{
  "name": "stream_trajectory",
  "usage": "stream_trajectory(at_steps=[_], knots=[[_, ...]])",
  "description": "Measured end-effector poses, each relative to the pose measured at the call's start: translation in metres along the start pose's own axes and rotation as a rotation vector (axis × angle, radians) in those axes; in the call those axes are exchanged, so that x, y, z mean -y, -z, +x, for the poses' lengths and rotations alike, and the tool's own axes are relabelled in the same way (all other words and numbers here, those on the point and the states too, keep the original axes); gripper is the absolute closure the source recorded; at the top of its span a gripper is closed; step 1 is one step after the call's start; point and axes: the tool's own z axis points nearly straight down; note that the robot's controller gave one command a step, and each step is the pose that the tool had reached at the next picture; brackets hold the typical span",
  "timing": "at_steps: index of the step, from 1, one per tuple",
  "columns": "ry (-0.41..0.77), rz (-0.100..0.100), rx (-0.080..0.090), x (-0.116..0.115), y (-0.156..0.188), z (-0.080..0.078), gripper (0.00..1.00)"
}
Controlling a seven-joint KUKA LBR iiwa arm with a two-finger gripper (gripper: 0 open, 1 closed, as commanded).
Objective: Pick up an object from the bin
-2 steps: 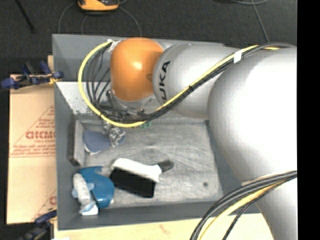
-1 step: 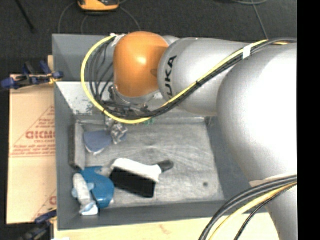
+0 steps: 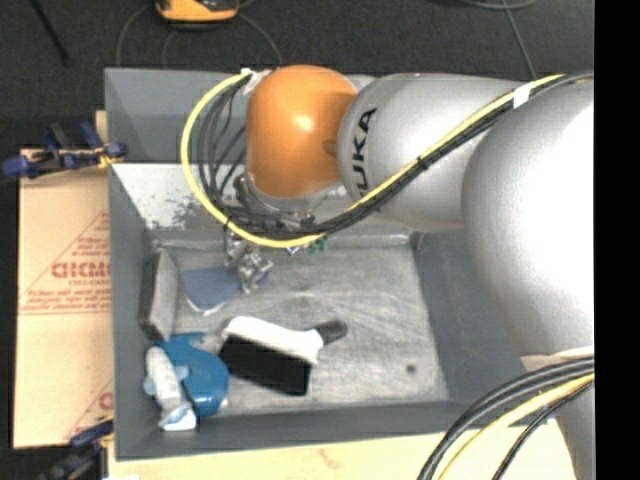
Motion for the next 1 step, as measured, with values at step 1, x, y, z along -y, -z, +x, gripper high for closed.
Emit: stream_trajectory(at_steps=[1], knots=[[-0.001,0.001,0.001,0.0025,0.0069,0.0037,1.0]])
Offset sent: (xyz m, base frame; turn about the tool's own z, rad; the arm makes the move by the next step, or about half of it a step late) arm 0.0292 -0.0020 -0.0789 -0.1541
